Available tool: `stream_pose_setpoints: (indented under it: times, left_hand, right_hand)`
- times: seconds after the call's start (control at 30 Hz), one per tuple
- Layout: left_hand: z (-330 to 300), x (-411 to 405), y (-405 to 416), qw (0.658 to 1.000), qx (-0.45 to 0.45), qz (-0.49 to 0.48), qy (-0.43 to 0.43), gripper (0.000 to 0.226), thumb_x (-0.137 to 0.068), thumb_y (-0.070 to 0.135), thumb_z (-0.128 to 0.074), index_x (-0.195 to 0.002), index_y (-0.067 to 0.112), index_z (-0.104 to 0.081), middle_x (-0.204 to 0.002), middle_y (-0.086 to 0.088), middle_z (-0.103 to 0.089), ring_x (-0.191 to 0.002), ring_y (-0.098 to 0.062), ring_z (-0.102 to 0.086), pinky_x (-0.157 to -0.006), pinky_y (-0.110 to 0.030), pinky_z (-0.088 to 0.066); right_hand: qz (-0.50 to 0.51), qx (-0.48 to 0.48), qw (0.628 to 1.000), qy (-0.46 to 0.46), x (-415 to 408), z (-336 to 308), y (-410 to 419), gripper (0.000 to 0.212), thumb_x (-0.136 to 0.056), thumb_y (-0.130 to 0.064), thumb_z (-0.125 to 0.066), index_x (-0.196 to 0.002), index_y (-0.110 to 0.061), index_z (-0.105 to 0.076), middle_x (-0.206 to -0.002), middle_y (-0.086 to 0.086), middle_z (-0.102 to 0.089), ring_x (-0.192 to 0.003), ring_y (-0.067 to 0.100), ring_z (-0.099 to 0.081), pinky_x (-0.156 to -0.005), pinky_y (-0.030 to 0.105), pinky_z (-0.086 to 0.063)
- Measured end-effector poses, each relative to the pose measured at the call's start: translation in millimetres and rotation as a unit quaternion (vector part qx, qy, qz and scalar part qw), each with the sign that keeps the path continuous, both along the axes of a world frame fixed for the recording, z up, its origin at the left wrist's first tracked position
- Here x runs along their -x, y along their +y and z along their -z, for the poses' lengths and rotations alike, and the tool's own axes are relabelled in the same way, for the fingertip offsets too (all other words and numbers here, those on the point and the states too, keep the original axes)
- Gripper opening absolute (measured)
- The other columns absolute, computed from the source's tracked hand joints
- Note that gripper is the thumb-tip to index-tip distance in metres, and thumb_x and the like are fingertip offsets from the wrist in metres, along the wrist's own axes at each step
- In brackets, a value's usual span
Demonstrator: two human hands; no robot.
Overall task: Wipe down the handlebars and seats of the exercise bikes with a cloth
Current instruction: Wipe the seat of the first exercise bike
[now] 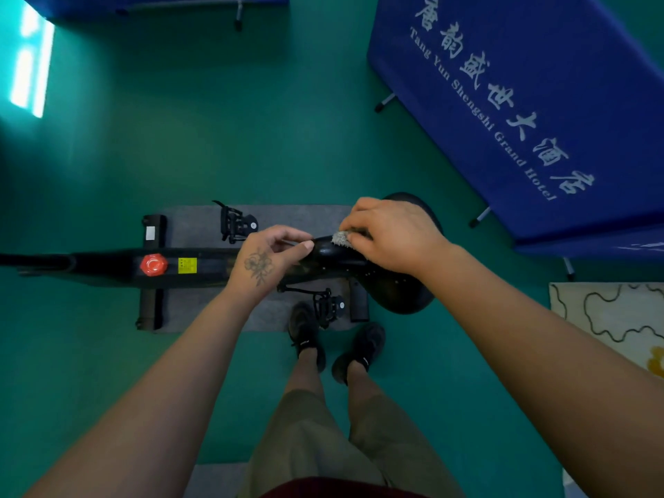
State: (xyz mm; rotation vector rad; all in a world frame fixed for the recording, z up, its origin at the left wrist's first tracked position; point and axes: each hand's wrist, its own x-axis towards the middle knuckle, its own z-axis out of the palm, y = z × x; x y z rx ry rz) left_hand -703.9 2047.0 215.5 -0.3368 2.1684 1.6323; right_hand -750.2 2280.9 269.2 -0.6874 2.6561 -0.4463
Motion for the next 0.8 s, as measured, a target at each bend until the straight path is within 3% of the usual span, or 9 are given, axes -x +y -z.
stream_pose_setpoints:
  times: [0.17, 0.4, 0.8]
  left_hand:
    - [2, 2, -1, 1.000, 0.007, 0.007, -0.006, 0.006, -0.092, 0.017, -0.082, -0.094, 0.023, -0.081, -0.088, 0.003, -0.077, -0.077, -0.007, -0.068, -0.071, -0.016, -0.053]
    - [5, 2, 0, 1.000, 0.021, 0.009, -0.004, 0.004, -0.092, 0.028, -0.083, -0.090, 0.026, -0.080, -0.090, 0.003, -0.077, -0.083, -0.016, -0.070, -0.080, -0.033, -0.056]
    - [6, 10, 3, 1.000, 0.019, 0.021, -0.009, 0.013, -0.092, 0.026, -0.082, -0.085, 0.018, -0.074, -0.089, -0.005, -0.076, -0.082, -0.016, -0.069, -0.079, -0.038, -0.057]
  right_hand:
    - [-0.029, -0.058, 0.998, -0.007, 14, -9, 16, 0.030, -0.101, -0.046, -0.052, -0.121, -0.042, -0.073, -0.123, -0.011, -0.064, -0.112, 0.023, -0.065, -0.081, 0.038, -0.049]
    - [-0.038, -0.083, 0.996, -0.019, 22, -11, 18, 0.028, -0.101, -0.039, -0.053, -0.120, -0.040, -0.073, -0.122, -0.010, -0.064, -0.112, 0.025, -0.065, -0.081, 0.039, -0.052]
    - [-0.055, -0.109, 0.992, -0.037, 42, -5, 18, 0.030, -0.100, -0.052, -0.053, -0.119, -0.041, -0.074, -0.122, -0.010, -0.065, -0.117, 0.022, -0.064, -0.087, 0.037, -0.051]
